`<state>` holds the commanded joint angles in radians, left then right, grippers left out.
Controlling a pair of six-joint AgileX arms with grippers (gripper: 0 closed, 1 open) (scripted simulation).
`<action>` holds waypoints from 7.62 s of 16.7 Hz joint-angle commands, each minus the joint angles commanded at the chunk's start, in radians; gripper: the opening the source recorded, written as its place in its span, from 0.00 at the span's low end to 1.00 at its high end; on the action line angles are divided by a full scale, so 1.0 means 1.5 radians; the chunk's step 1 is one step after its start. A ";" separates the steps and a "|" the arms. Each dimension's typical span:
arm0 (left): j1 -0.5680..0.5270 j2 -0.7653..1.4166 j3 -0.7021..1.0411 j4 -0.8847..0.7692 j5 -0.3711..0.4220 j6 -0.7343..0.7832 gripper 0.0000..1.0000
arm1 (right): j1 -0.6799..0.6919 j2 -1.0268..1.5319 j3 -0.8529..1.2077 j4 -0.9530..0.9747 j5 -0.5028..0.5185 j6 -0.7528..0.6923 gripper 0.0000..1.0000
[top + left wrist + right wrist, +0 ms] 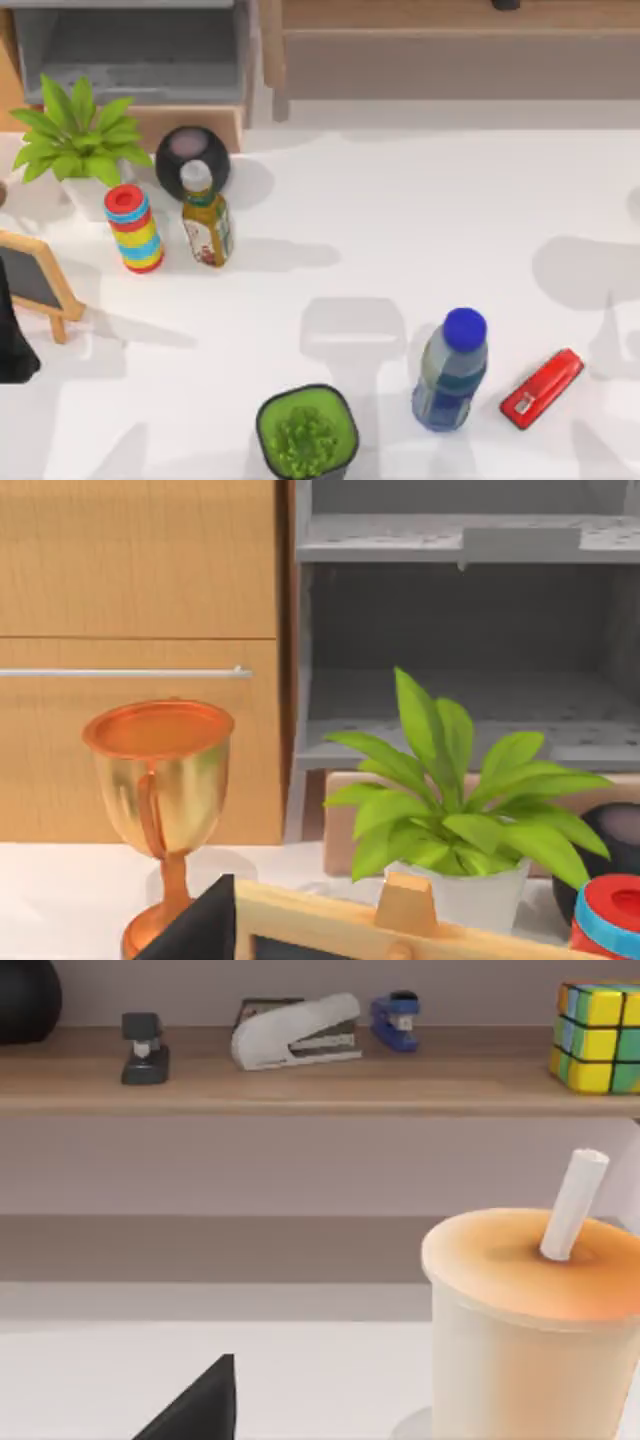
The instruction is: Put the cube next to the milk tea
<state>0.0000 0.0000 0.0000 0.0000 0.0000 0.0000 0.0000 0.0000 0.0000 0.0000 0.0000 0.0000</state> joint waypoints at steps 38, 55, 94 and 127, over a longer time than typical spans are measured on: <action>0.000 0.000 0.000 0.000 0.000 0.000 1.00 | -0.237 1.357 0.689 0.667 -0.214 0.011 1.00; 0.000 0.000 0.000 0.000 0.000 0.000 1.00 | -0.226 1.464 0.831 0.636 -0.202 0.009 0.85; 0.000 0.000 0.000 0.000 0.000 0.000 1.00 | -0.130 1.385 0.914 0.424 -0.143 -0.038 0.00; 0.000 0.000 0.000 0.000 0.000 0.000 1.00 | 0.175 1.385 1.116 -0.751 -0.001 0.179 0.00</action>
<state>0.0000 0.0000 0.0000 0.0000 0.0000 0.0000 0.2625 2.0770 1.6738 -1.1268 -0.0016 0.2685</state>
